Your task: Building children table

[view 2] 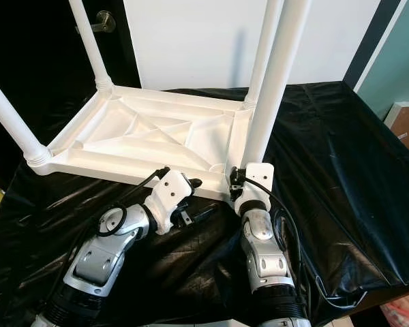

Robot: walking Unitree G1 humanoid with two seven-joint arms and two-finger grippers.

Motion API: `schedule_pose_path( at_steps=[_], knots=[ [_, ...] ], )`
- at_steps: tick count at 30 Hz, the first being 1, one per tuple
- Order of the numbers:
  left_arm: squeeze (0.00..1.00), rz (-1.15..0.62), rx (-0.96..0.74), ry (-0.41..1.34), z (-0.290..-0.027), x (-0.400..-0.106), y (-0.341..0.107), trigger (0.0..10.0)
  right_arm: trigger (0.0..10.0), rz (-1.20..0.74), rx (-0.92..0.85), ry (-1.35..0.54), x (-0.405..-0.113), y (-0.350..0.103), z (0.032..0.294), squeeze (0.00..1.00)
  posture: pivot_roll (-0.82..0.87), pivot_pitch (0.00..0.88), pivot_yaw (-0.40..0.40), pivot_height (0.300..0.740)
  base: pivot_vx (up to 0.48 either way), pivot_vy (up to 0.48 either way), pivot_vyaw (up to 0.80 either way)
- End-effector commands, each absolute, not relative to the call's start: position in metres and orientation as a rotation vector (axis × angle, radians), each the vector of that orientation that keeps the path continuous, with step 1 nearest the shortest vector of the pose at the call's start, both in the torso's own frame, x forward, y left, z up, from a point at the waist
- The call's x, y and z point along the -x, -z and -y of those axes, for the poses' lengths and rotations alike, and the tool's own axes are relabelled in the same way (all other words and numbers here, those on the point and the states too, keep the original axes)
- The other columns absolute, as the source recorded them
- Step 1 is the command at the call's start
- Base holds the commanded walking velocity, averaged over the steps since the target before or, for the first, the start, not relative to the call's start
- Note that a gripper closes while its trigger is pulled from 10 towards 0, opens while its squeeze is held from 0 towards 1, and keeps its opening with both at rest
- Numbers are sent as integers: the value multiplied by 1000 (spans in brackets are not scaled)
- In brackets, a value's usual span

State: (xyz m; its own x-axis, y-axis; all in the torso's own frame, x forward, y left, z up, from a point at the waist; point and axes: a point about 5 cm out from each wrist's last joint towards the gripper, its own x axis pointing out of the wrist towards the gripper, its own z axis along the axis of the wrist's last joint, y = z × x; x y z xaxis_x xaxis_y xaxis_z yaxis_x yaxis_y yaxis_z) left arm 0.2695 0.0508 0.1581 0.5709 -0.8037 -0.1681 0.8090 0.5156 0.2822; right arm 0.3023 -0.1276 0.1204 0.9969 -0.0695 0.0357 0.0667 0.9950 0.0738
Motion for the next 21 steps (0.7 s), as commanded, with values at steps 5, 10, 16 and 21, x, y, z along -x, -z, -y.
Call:
schedule_pose_path(
  at_steps=[5, 10, 16, 21],
  knots=[
    [0, 30, -349, 748, -56, -281, -161, 10000, 10000, 45, -89, 109, -297, -116, 144, 1000, -46, 29, -4, 740, 0, 0, 0],
    [0, 46, -352, 739, -58, -283, -163, 10000, 10000, 99, -74, 12, -296, -123, 160, 1000, -43, 29, -5, 740, 0, 0, 0],
    [0, 46, -353, 744, -59, -283, -163, 10000, 10000, 102, -57, -125, -296, -125, 175, 1000, -44, 24, 1, 740, 0, 0, 0],
    [0, 19, -316, 849, -57, -280, -161, 10000, 10000, 80, -6, -360, -305, -127, 184, 0, -49, 19, 10, 740, 0, 0, 0]
  ],
)
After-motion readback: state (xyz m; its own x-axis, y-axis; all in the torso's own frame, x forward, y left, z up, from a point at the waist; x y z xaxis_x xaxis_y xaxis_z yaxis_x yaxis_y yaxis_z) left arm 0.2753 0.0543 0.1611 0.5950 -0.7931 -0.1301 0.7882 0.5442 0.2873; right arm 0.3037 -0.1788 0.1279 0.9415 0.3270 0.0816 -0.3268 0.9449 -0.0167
